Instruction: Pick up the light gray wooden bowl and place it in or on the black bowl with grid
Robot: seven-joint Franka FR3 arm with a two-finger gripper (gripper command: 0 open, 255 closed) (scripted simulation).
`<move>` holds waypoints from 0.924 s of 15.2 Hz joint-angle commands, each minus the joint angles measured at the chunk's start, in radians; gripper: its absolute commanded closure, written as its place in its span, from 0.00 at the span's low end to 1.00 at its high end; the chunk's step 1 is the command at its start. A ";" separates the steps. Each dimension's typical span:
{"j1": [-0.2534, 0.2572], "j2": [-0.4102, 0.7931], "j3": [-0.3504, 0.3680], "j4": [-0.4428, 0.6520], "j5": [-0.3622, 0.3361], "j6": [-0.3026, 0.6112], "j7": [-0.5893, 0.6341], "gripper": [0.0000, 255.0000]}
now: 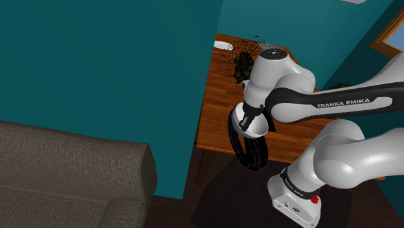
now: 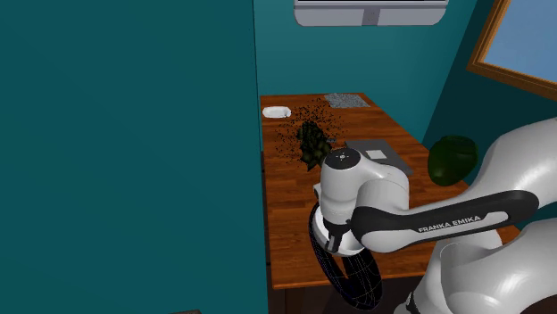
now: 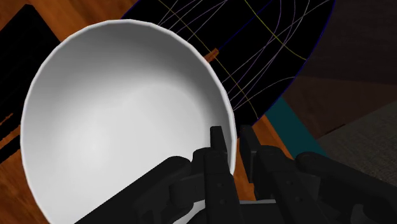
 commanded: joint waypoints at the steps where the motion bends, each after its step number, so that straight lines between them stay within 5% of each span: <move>1: 0.000 0.000 0.000 0.000 0.000 0.001 0.000 1.00; 2: 0.000 0.000 0.000 0.000 0.000 0.001 0.000 1.00; 3: 0.000 0.000 0.000 0.000 0.000 0.001 0.000 0.00; 8: 0.000 0.000 0.000 0.000 0.000 0.001 0.000 0.00; 12: 0.019 -0.068 0.006 0.096 0.021 -0.165 -0.007 0.00; 14: 0.019 -0.068 0.006 0.096 0.021 -0.165 -0.007 0.00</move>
